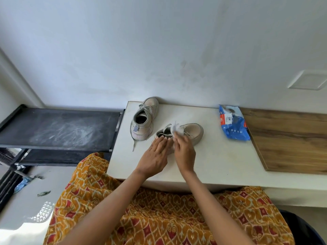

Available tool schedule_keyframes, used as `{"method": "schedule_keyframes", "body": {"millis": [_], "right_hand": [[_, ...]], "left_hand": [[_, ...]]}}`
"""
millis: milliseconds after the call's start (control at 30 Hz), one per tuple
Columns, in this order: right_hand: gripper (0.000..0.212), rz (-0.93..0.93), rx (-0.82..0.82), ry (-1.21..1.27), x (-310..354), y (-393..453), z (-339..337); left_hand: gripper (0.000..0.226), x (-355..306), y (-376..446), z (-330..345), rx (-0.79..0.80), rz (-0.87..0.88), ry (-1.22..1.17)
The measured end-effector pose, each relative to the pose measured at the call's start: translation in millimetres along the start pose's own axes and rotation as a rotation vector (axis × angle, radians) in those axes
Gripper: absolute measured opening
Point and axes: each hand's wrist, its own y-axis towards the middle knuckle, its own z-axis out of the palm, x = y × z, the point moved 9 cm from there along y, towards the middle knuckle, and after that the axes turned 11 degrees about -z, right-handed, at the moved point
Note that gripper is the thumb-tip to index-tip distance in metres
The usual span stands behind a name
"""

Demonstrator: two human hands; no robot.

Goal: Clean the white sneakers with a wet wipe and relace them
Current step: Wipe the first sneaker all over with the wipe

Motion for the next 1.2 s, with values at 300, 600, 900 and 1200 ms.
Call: {"method": "schedule_keyframes", "body": {"millis": [300,600,900,1200], "right_hand": [[0.008,0.251,0.056,0.01,-65.5,9.1,-17.9],[0.011,0.522,-0.032,0.305,-70.6,4.2,1.2],[0.018,0.306,0.021,0.223,-44.4,13.7,-4.9],[0.013,0.363,0.109,-0.166,-82.1,5.5,-27.2]], "left_hand": [[0.062,1.9,-2.9,6.6,0.034,-0.007,0.071],[0.01,1.0,60.4,-39.7,-0.036,-0.214,-0.069],[0.016,15.8,79.3,-34.9,0.089,-0.355,-0.264],[0.02,41.7,76.1,-30.3,0.217,-0.344,-0.016]]}}
